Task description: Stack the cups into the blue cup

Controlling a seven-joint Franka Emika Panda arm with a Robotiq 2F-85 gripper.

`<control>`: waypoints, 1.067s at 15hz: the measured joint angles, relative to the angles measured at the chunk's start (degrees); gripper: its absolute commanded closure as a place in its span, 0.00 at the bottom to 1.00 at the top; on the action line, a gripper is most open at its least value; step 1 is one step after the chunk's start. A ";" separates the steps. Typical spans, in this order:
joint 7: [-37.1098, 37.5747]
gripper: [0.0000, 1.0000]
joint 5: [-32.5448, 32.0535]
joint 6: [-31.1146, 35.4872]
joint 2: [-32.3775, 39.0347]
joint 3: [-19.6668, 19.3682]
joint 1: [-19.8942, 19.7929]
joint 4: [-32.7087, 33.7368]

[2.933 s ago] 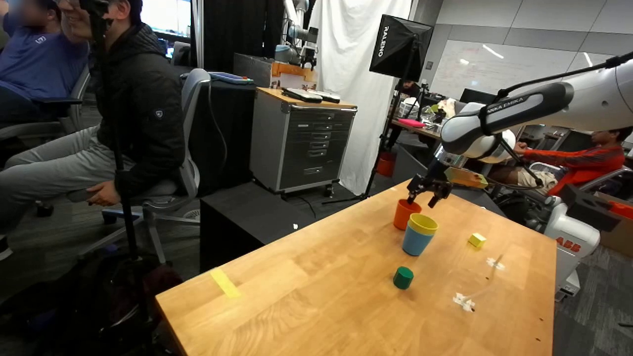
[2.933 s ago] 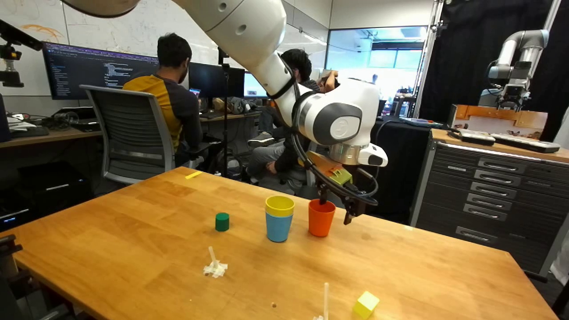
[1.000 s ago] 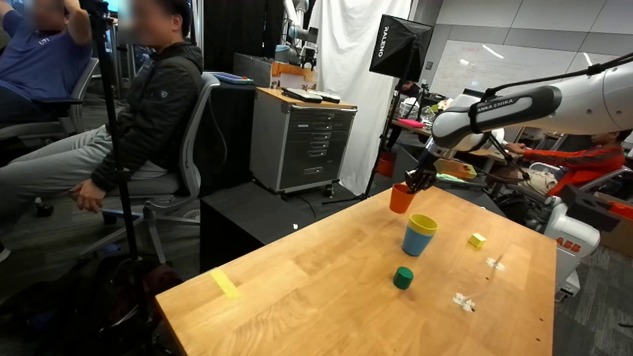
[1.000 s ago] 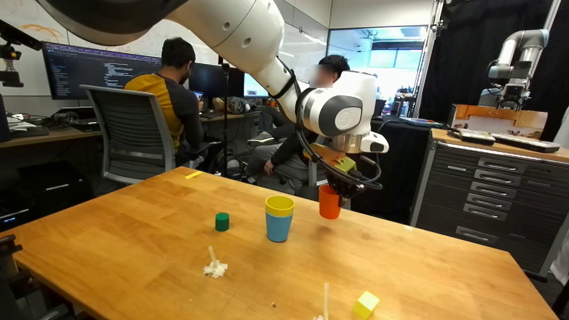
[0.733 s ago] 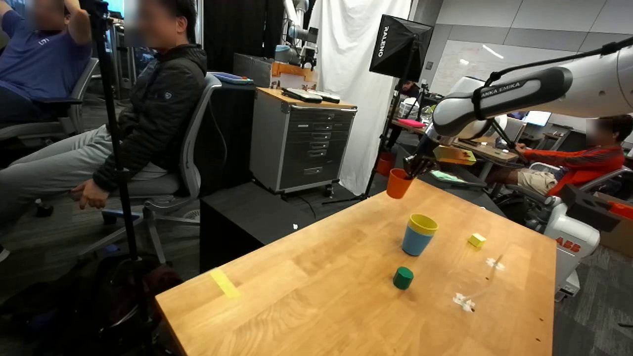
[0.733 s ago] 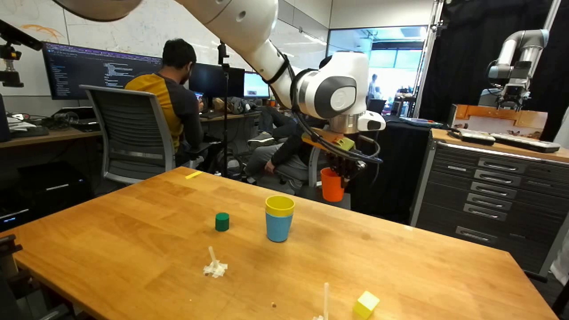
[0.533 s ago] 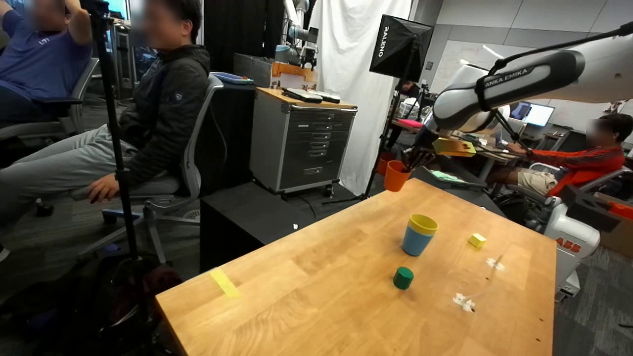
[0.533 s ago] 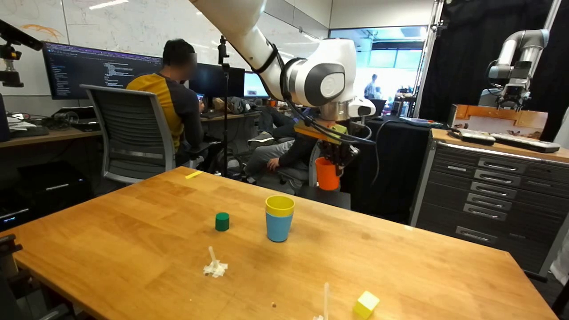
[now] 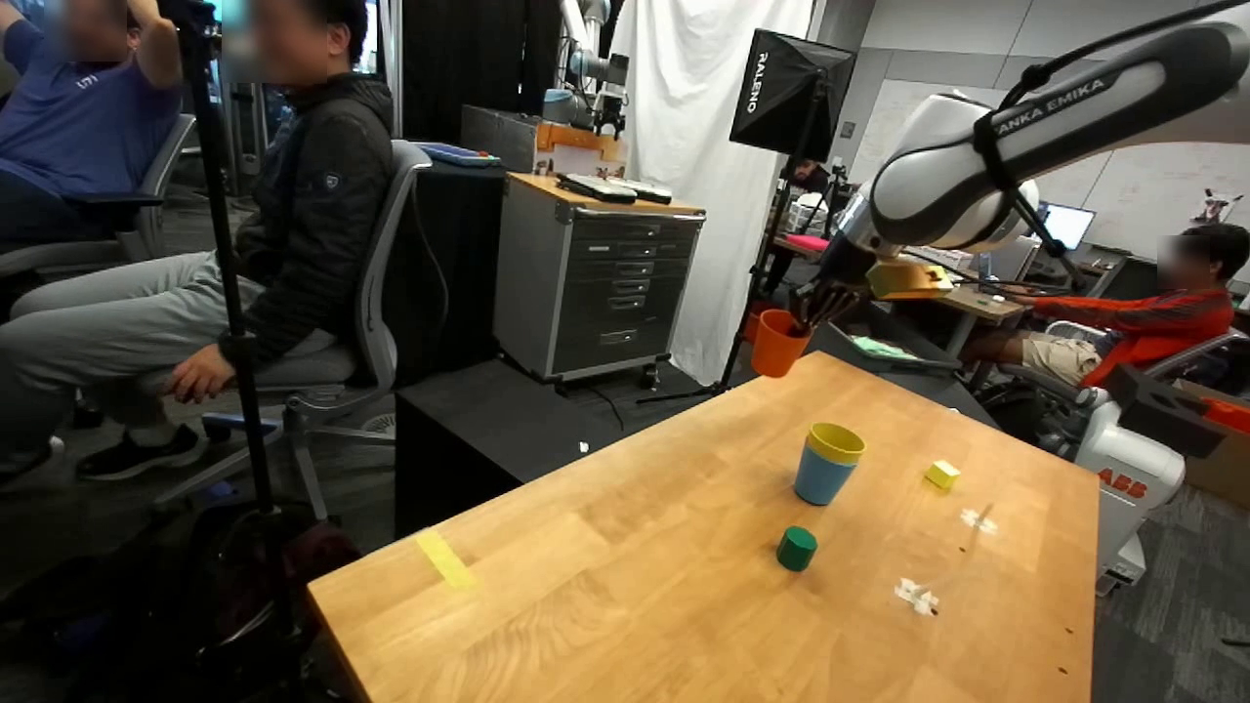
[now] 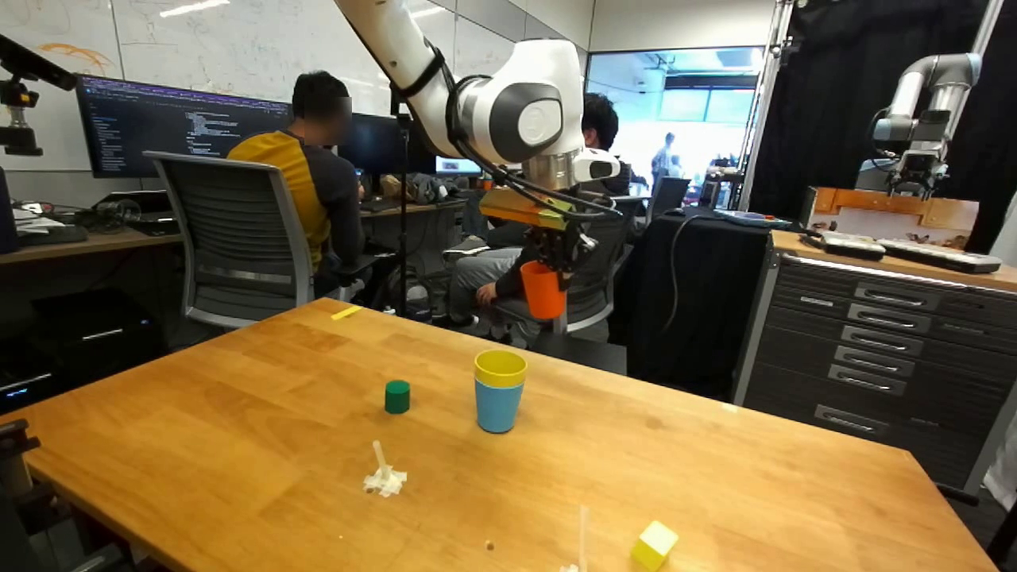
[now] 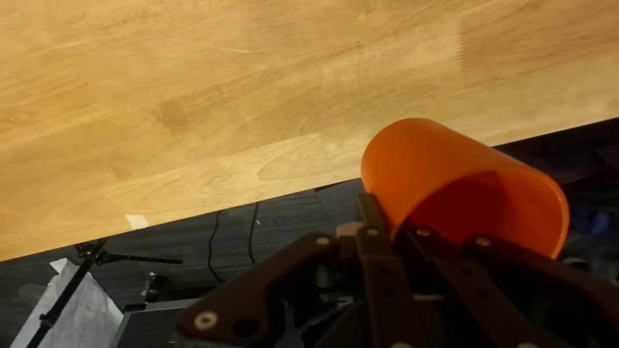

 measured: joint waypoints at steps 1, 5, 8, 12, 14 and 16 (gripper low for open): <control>-0.81 0.96 0.18 0.28 -1.94 0.45 -0.04 -2.52; -2.56 0.97 0.73 0.33 -10.55 1.20 -0.13 -12.75; -2.78 0.97 0.74 0.25 -16.89 1.00 -0.29 -19.78; -3.23 0.97 0.74 0.30 -21.99 0.29 -0.54 -26.19; -3.75 0.97 0.96 0.30 -22.84 -0.04 -0.97 -28.08; -5.64 0.97 2.52 0.30 -22.93 -0.04 -1.78 -29.40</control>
